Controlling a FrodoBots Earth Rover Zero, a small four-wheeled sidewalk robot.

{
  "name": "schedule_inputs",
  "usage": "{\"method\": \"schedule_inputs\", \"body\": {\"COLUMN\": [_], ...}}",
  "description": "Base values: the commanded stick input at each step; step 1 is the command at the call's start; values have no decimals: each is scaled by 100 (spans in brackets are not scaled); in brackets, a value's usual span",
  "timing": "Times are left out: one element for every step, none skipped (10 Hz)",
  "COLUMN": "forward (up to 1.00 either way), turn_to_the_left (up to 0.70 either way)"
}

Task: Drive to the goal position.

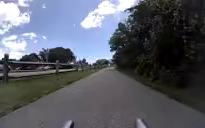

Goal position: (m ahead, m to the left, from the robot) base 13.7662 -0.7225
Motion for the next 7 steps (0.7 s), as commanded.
{"method": "schedule_inputs", "body": {"forward": [50, 50, 50, 50, 50, 50, 50], "turn_to_the_left": [0, 0, 0, 0, 0, 0, 0]}}
